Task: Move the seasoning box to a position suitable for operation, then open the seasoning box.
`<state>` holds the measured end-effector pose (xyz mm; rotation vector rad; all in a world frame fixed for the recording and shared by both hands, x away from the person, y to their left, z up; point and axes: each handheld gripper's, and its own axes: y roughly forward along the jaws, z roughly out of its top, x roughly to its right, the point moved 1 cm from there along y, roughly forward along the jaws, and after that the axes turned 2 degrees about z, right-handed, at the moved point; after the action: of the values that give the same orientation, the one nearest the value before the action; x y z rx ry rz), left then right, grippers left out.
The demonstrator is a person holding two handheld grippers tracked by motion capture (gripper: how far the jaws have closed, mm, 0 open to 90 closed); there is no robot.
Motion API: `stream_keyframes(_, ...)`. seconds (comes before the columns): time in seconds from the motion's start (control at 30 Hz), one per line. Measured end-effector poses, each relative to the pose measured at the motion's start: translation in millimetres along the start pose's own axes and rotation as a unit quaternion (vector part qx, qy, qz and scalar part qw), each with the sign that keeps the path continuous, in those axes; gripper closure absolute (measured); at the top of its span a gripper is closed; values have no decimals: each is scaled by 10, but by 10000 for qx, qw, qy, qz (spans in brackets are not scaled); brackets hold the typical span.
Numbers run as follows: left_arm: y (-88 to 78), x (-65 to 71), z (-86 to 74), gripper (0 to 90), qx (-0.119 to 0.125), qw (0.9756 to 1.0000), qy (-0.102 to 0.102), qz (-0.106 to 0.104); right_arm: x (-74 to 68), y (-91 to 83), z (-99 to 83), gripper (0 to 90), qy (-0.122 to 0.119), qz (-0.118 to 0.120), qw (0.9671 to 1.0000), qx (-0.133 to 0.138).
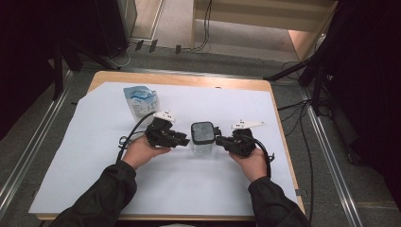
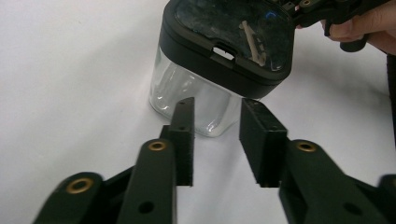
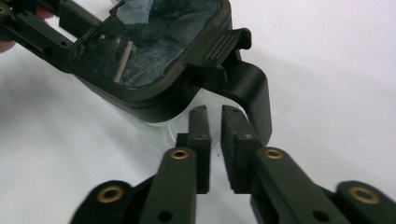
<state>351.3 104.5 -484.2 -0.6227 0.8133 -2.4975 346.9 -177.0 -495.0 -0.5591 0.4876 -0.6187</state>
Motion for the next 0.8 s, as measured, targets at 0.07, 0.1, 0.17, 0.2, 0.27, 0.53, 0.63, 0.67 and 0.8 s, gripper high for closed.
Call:
stream_keyframes(0.07, -19, -15, -1, 620, 17, 10000, 25, -4, 12, -23, -4, 802, -55, 44, 10000, -27)
stream_keyframes(0.1, -28, -24, 2, 607, 27, 10000, 45, -26, 13, -34, -6, 794, -25, 54, 10000, -55)
stream_keyframes(0.17, -38, -34, 5, 567, 89, 9999, 90, -27, 29, -56, -12, 751, -59, 108, 9999, -54)
stream_keyframes(0.2, -51, -37, 10, 573, 75, 9999, 109, -25, 35, -68, -19, 739, -45, 130, 9999, -69)
stream_keyframes(0.27, -65, -46, 15, 587, 134, 9998, 96, -61, 48, -80, -27, 725, -81, 147, 9998, -56)
stream_keyframes(0.53, -110, -89, 124, 388, 260, 9995, 177, -58, 151, -179, -49, 566, -27, 117, 9999, 69)
stream_keyframes(0.63, -117, -94, 159, 320, 330, 9991, 186, -169, 170, -196, -39, 531, 46, 116, 9999, 63)
stream_keyframes(0.67, -115, -94, 169, 285, 289, 9992, 217, -172, 178, -201, -36, 523, 44, 130, 9999, 81)
stream_keyframes(0.8, -100, -86, 209, 196, 220, 9990, 239, -321, 191, -209, -39, 514, -21, 102, 9999, 34)
